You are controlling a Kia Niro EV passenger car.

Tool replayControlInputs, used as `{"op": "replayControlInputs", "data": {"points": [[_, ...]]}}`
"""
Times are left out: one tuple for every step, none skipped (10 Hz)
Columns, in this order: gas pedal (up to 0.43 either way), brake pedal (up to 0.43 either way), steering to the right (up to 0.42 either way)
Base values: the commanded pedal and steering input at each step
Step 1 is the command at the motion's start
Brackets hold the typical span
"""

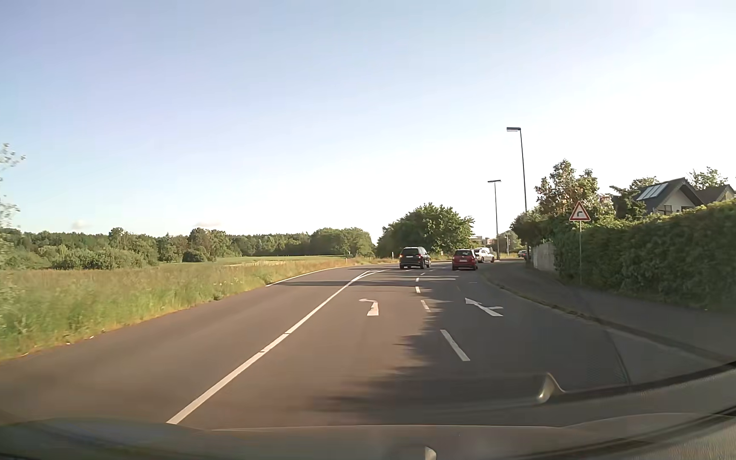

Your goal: Follow the waypoints while adhering to traffic rules and regulations

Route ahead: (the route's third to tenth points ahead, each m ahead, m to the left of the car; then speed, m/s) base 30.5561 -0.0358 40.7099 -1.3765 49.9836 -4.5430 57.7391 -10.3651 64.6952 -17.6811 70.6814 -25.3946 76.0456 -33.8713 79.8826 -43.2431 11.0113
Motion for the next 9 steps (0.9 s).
{"op": "replayControlInputs", "data": {"points": [[0.008,0.0,0.015],[0.008,0.0,0.015],[0.008,0.0,0.016],[0.008,0.0,0.015],[0.008,0.0,0.015],[0.02,0.0,0.017],[0.02,0.0,0.019],[0.02,0.0,0.019],[0.02,0.0,0.019]]}}
